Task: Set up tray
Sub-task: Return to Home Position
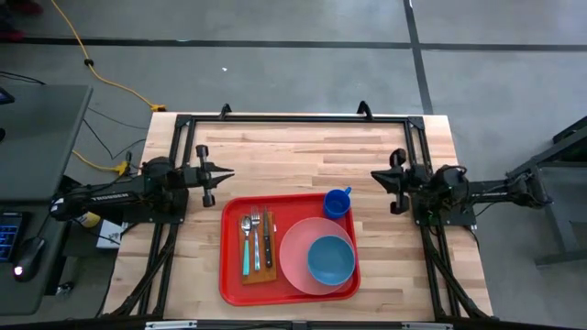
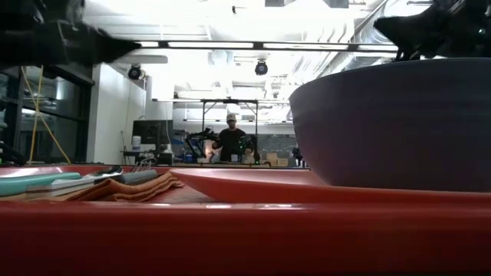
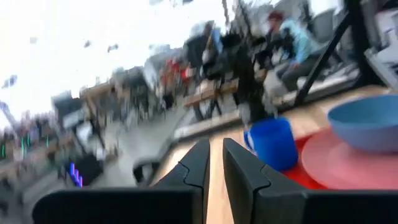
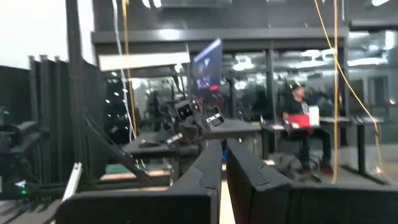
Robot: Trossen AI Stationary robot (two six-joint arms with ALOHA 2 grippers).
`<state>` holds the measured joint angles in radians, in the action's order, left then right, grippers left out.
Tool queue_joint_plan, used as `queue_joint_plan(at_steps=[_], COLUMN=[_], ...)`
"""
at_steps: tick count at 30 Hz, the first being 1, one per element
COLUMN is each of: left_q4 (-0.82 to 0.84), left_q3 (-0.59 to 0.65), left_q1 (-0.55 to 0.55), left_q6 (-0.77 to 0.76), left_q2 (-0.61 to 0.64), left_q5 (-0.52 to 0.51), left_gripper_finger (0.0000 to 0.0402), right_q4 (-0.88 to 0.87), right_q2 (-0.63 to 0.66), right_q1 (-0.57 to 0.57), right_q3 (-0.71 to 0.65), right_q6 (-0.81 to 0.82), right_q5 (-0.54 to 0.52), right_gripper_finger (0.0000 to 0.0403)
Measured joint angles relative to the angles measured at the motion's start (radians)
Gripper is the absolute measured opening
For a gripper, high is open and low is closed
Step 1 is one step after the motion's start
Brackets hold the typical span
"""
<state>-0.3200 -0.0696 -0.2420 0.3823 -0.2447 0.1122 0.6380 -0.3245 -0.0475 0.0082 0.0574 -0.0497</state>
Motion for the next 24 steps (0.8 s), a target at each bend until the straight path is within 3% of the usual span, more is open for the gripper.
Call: queue_joint_plan(at_steps=[8, 18, 24], left_q4=[-0.056, 0.007, 0.121], left_q3=[-0.002, -0.001, -0.001], left_q1=[0.0, 0.0, 0.001], left_q6=[0.084, 0.167, 0.285], left_q2=[0.033, 0.048, 0.048], left_q5=[0.14, 0.209, 0.425], left_gripper_finger=[0.0072, 0.0069, 0.0067], right_q4=[-0.045, -0.274, -0.366], right_q2=[0.11, 0.209, 0.209], right_q1=[0.0, 0.0, 0.0], right_q3=[0.0, 0.0, 0.0], right_q6=[-0.011, -0.011, -0.014], right_q5=[0.06, 0.064, 0.121], right_gripper_finger=[0.0, 0.0, 0.0])
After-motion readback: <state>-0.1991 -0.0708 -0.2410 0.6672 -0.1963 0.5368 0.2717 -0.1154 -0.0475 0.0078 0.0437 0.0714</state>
